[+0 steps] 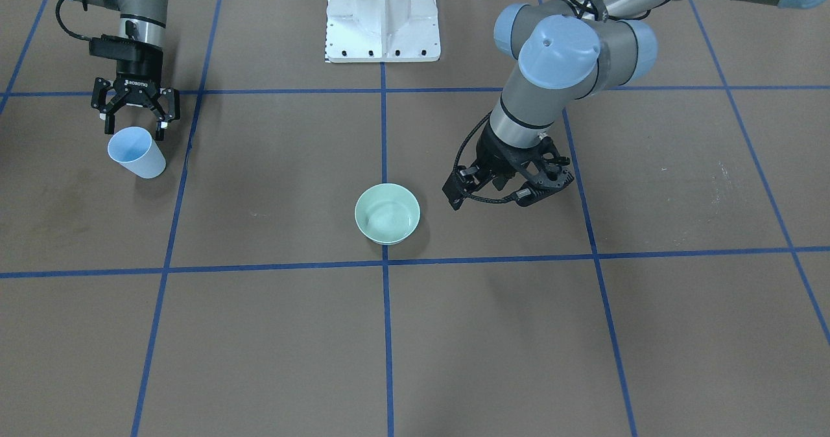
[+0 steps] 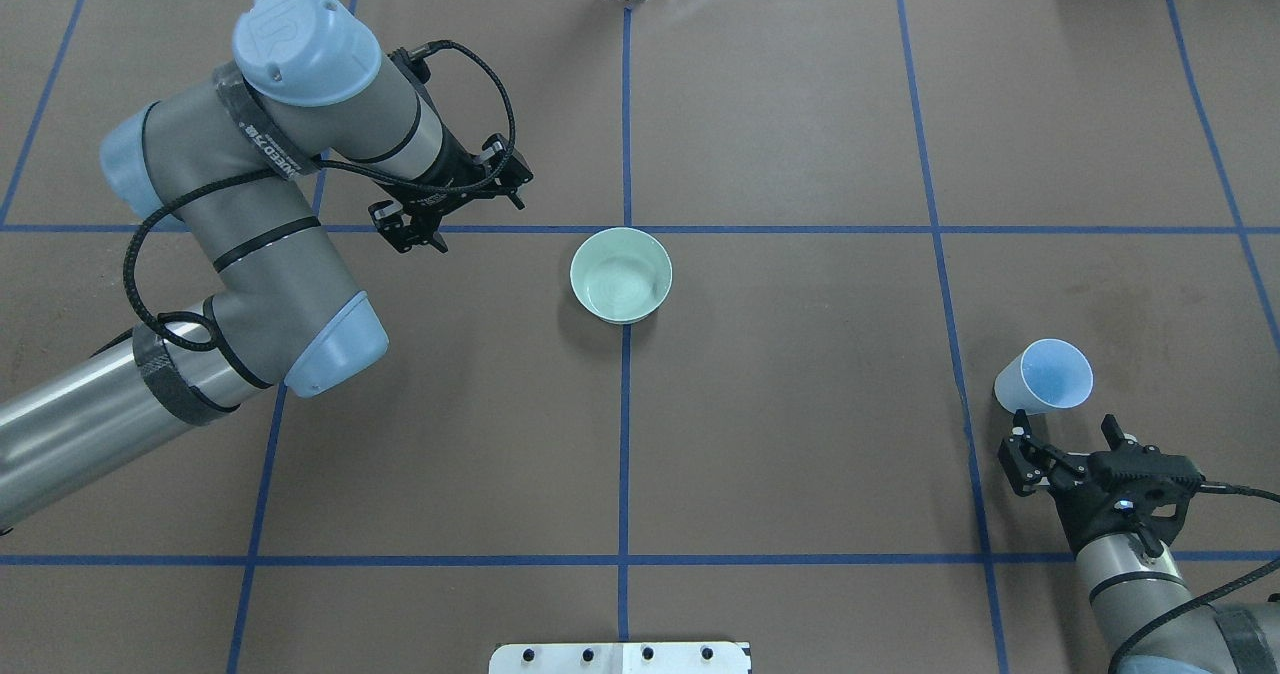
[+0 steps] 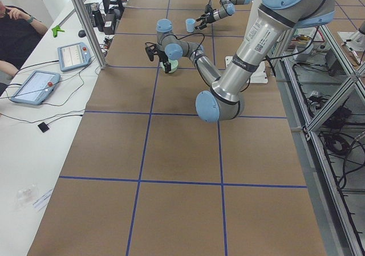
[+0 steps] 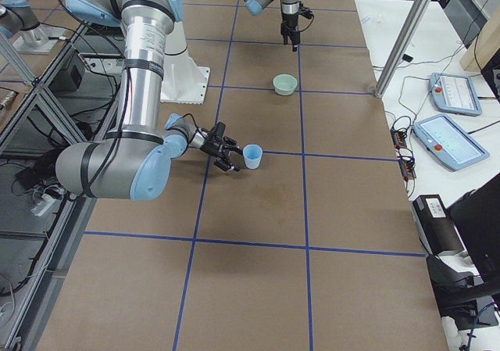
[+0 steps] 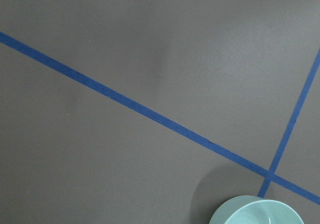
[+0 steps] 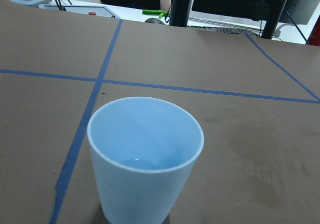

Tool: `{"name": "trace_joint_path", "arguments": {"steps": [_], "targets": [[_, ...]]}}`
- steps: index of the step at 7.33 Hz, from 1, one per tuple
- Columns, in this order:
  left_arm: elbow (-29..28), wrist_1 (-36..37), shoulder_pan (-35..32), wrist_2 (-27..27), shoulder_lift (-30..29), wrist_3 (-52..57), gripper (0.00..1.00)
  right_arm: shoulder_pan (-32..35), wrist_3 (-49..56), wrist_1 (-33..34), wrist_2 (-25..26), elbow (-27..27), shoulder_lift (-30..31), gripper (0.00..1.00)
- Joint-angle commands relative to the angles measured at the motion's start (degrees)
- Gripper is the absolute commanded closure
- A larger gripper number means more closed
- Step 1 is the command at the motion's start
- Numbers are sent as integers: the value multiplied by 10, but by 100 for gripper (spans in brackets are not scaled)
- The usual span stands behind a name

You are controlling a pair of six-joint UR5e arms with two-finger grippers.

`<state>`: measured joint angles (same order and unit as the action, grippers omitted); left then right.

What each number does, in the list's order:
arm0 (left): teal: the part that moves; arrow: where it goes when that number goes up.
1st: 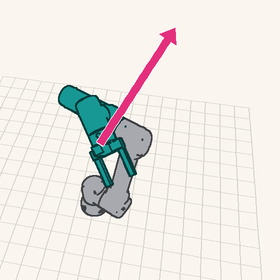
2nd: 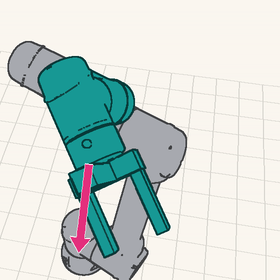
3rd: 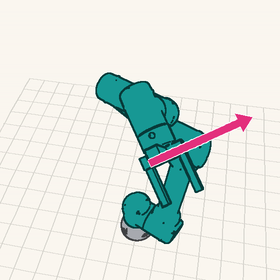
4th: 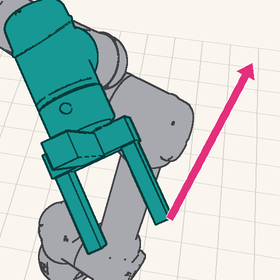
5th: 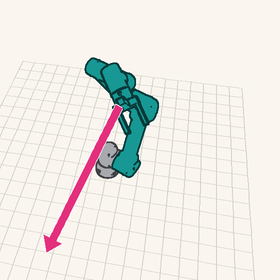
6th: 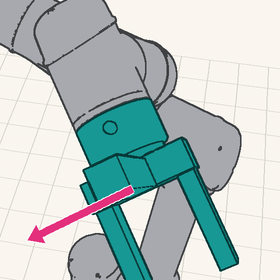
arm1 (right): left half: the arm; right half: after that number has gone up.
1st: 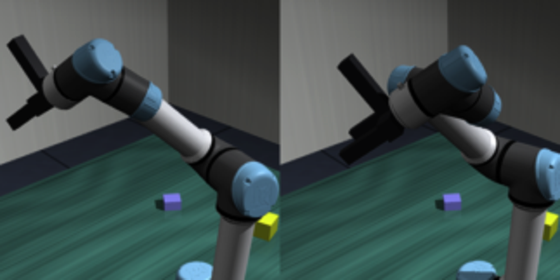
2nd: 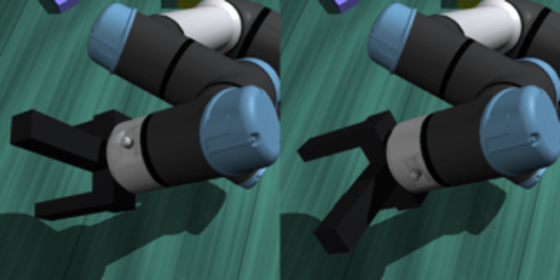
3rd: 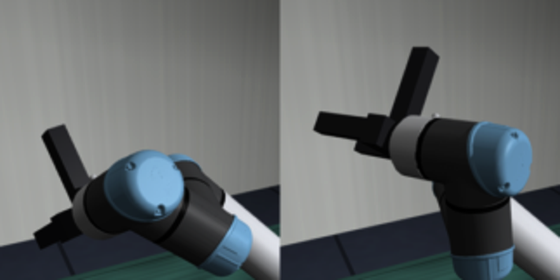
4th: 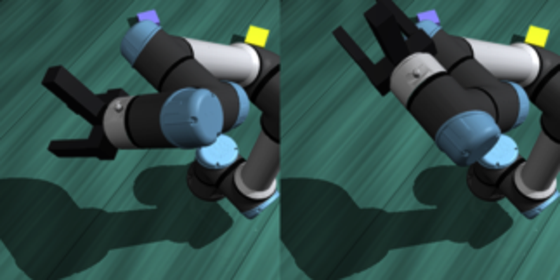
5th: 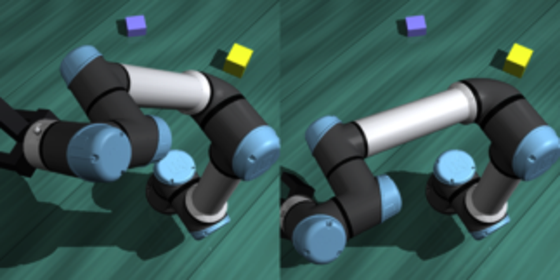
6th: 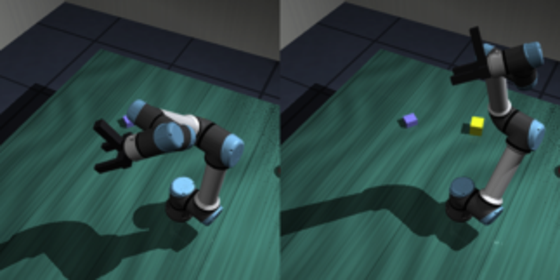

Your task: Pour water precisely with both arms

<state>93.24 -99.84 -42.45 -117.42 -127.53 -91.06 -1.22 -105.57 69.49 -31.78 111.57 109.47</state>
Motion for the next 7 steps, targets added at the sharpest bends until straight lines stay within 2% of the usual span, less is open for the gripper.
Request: {"name": "trace_joint_path", "arguments": {"steps": [1, 3, 5, 7], "targets": [[-1, 0, 0, 0, 1, 0, 0, 16, 10, 0, -2, -14, -21, 1], [-2, 1, 0, 0, 1, 0, 0, 33, 52, -11, -3, -23, -46, 1], [-2, 1, 0, 0, 1, 0, 0, 46, 118, -119, -2, -62, -50, 1], [-3, 1, 0, 0, 1, -1, 0, 61, 153, -184, -3, -100, -51, 1]]}}
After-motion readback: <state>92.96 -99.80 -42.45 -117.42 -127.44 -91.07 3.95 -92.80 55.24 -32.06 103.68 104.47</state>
